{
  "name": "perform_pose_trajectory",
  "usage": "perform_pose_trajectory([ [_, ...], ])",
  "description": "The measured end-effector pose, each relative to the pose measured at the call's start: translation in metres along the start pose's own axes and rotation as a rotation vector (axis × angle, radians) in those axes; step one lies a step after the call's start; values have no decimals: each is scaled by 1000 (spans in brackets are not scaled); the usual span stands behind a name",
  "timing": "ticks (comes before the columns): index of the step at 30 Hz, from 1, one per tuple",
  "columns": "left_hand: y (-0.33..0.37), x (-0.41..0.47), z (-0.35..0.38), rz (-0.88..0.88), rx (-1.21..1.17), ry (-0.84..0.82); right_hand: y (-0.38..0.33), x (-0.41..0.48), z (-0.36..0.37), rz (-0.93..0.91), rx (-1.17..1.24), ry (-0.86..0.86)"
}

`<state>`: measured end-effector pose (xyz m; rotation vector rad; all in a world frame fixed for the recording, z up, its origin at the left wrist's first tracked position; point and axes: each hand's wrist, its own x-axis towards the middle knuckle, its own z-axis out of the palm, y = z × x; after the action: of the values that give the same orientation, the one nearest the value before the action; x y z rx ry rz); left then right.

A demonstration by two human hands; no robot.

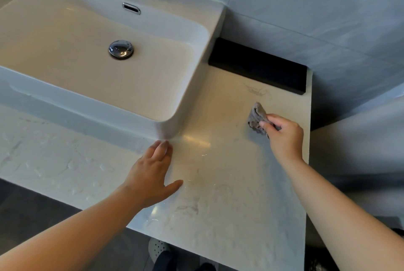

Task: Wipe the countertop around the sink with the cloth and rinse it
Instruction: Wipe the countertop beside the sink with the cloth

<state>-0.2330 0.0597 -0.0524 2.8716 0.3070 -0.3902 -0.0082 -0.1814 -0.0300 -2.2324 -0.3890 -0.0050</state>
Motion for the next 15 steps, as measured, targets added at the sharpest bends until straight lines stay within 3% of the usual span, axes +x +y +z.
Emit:
perform_pose_trajectory([
  [5,6,0,7,-41,51,-8,33,11,8,80,-14,-37],
  [12,27,-6,17,-125,39,49,49,-50,18,-71,-133,-27],
  [15,56,-19,27,-48,3,80,47,-80,8,-129,-140,-95],
])
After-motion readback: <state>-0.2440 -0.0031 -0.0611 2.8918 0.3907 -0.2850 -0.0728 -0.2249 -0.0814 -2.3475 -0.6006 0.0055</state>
